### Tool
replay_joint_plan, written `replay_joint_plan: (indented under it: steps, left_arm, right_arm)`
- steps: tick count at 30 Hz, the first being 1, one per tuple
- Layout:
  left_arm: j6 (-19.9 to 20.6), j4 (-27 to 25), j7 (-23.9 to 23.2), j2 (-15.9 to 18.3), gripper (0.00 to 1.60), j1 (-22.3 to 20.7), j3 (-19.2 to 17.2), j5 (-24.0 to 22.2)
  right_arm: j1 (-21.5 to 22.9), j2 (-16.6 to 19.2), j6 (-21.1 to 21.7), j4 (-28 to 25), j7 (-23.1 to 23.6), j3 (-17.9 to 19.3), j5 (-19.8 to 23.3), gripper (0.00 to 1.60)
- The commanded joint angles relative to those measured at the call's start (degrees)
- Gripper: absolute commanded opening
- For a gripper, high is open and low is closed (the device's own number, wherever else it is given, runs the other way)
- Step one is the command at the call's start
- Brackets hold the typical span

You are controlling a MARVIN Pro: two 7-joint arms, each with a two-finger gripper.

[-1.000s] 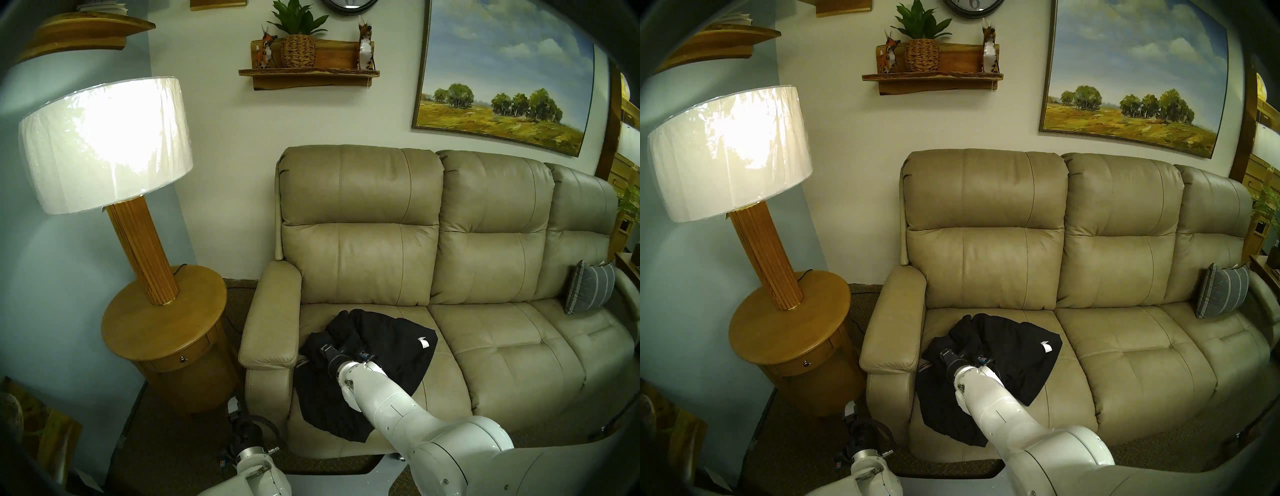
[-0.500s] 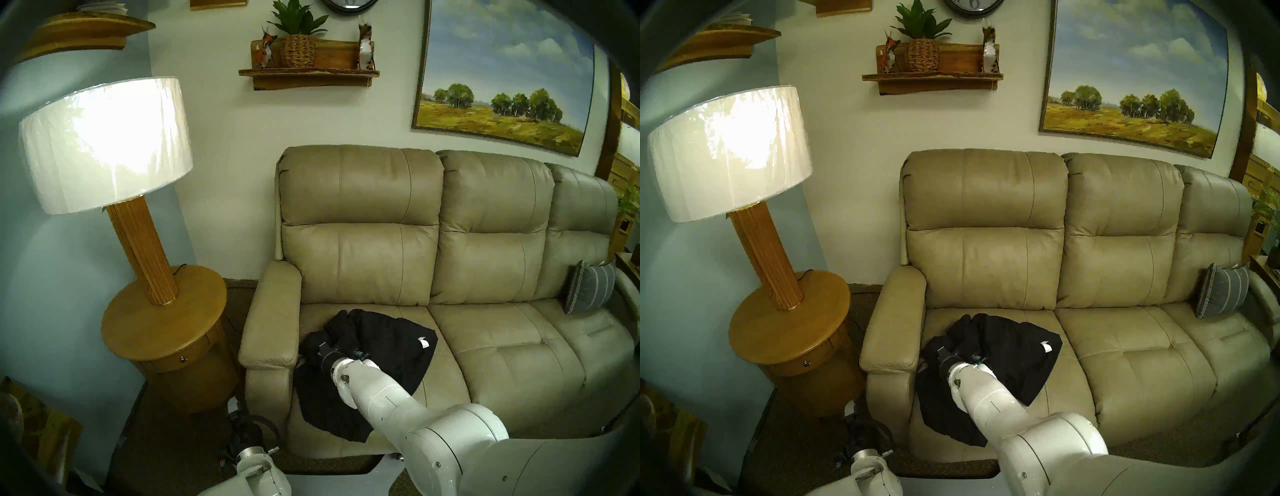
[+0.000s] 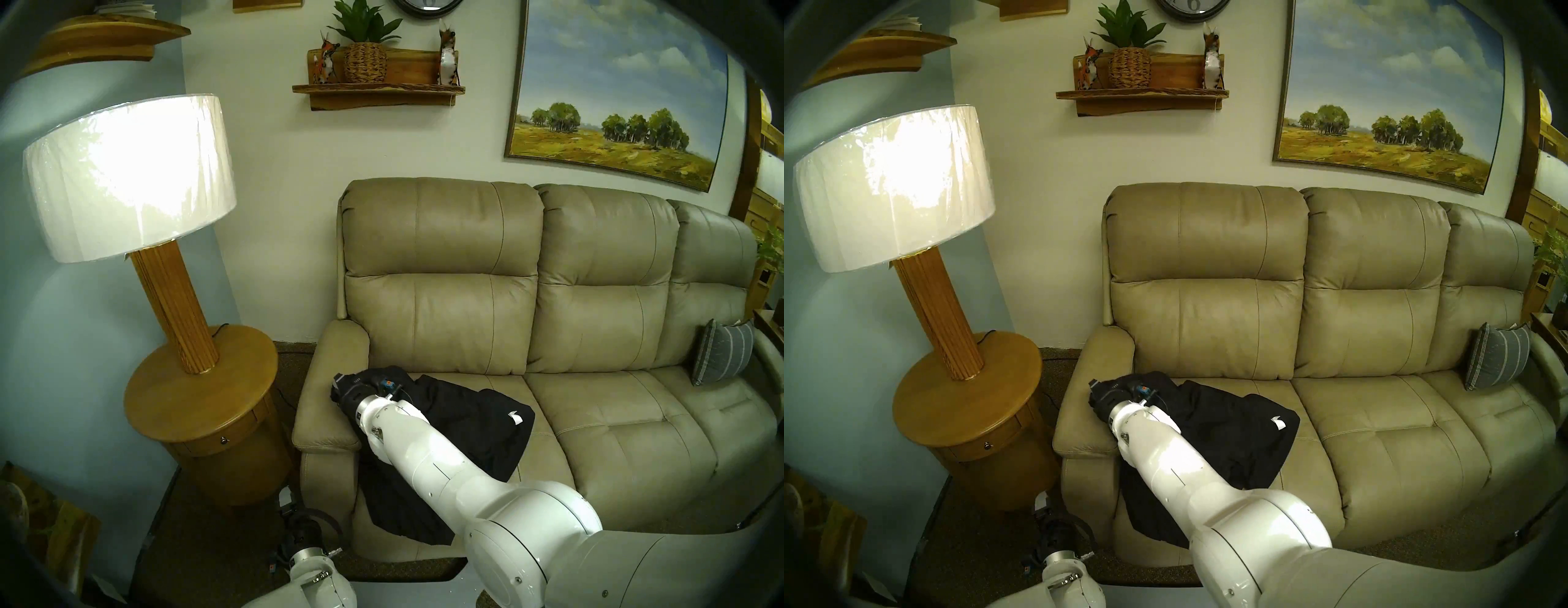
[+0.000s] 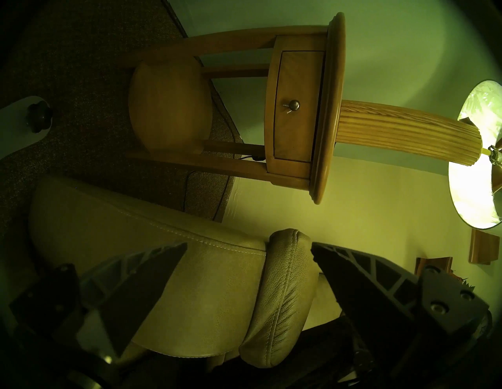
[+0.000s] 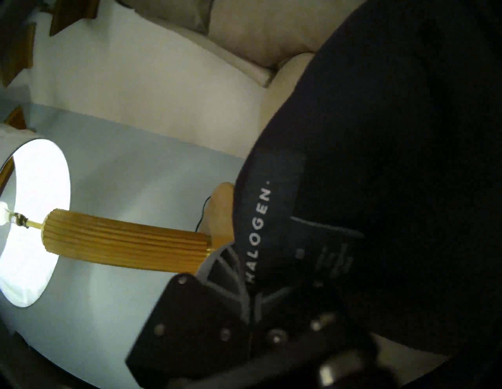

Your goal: Drape jacket on sofa arm

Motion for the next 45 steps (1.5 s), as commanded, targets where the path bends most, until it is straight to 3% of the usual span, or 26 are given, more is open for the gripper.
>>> replay_joint_plan:
  steps: [1, 11, 20, 21, 22, 23, 32, 37, 40, 45]
  left_arm:
    - [0.0, -0.2, -0.1, -0.1, 1.6, -0.1, 0.0, 0.1]
    - [0.0, -0.1, 0.1, -0.1, 1.6, -0.1, 0.0, 0.1]
    - [0.0, -0.1, 0.3, -0.1, 1.6, -0.1, 0.0, 0.2]
    - [0.0, -0.1, 0.3, -0.1, 1.6, -0.1, 0.0, 0.2]
    - [0.0, -0.1, 0.3, -0.1, 1.6, -0.1, 0.0, 0.2]
    - [0.0, -0.1, 0.3, -0.1, 1.6, -0.1, 0.0, 0.2]
    - [0.1, -0.2, 0.2, -0.1, 1.6, -0.1, -0.1, 0.3]
    - [0.1, -0.4, 0.0, -0.1, 1.6, 0.1, -0.2, 0.3]
    - [0.1, -0.4, -0.1, -0.2, 1.6, 0.1, -0.3, 0.4]
    - [0.1, -0.5, -0.3, -0.2, 1.6, 0.2, -0.4, 0.4]
  right_arm:
    - [4.7, -6.4, 2.4, -4.9, 0.5, -8.1, -1.0, 0.0]
    - [8.3, -9.7, 7.9, -0.6, -1.7, -18.7, -2.9, 0.0]
    - [9.6, -9.9, 12.1, 2.7, -2.6, -25.8, -2.7, 0.0]
    - [9.6, -9.9, 12.3, 3.0, -2.8, -26.6, -2.7, 0.38]
    - [9.4, -9.9, 12.5, 3.2, -2.8, -27.3, -2.6, 1.46]
    - [9.4, -9.9, 12.8, 3.5, -2.9, -28.2, -2.4, 1.6]
    - [9.0, -9.5, 12.2, 6.8, -4.7, -33.1, 1.1, 1.6]
    - [9.3, -9.8, 8.9, 12.0, -11.0, -35.5, -0.4, 1.6]
    - [9.3, -9.8, 5.1, 15.4, -14.2, -34.1, -1.3, 1.6]
    - [11.3, -5.9, 2.4, 14.7, -12.2, -29.8, 2.3, 1.6]
